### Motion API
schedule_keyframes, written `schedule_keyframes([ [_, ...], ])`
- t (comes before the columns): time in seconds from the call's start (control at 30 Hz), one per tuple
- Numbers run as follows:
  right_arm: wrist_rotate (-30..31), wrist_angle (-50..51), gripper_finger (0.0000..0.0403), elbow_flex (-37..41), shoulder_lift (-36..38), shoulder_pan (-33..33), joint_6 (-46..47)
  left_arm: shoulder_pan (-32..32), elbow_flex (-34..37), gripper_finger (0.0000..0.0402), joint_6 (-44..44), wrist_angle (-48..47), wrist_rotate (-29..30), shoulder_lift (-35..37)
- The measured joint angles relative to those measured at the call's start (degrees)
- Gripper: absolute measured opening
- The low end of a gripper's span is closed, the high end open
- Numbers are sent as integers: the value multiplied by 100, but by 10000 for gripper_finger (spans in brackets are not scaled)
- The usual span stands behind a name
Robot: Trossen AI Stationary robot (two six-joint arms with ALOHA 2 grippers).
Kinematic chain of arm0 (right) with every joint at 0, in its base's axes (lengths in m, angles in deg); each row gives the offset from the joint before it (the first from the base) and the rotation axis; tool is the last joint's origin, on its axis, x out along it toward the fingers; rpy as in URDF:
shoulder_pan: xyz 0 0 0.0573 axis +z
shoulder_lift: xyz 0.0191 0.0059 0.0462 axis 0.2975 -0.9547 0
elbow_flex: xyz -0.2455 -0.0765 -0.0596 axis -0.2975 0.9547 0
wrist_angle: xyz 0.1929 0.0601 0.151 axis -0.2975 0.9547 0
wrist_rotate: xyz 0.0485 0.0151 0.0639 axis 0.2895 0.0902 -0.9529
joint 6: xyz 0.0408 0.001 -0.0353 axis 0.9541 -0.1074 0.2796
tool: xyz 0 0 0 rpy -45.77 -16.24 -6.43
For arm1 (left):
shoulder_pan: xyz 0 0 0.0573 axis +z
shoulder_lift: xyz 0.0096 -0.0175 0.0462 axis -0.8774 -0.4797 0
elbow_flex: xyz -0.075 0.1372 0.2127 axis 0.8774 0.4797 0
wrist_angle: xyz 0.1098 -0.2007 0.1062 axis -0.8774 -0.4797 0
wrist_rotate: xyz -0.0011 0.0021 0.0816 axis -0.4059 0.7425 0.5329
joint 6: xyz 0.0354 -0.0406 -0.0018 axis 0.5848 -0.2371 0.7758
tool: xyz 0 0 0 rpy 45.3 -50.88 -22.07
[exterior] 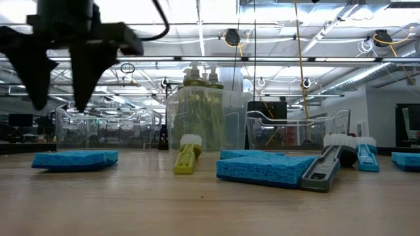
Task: Pick & Place Kitchen Sink Supplies
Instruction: Put the red toilet brush into the right transparent bin
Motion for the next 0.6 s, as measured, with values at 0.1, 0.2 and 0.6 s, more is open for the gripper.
schedule_keyframes([
  [0.1,0,0,187,0,2,0,-4,-77,185,245,-340,-1,-271,-4],
  [0.2,0,2,187,0,0,0,-8,-225,279,239,-645,-2,-650,0],
  [0.6,0,2,187,0,0,0,-173,-1097,301,219,-2414,-187,-1817,2],
])
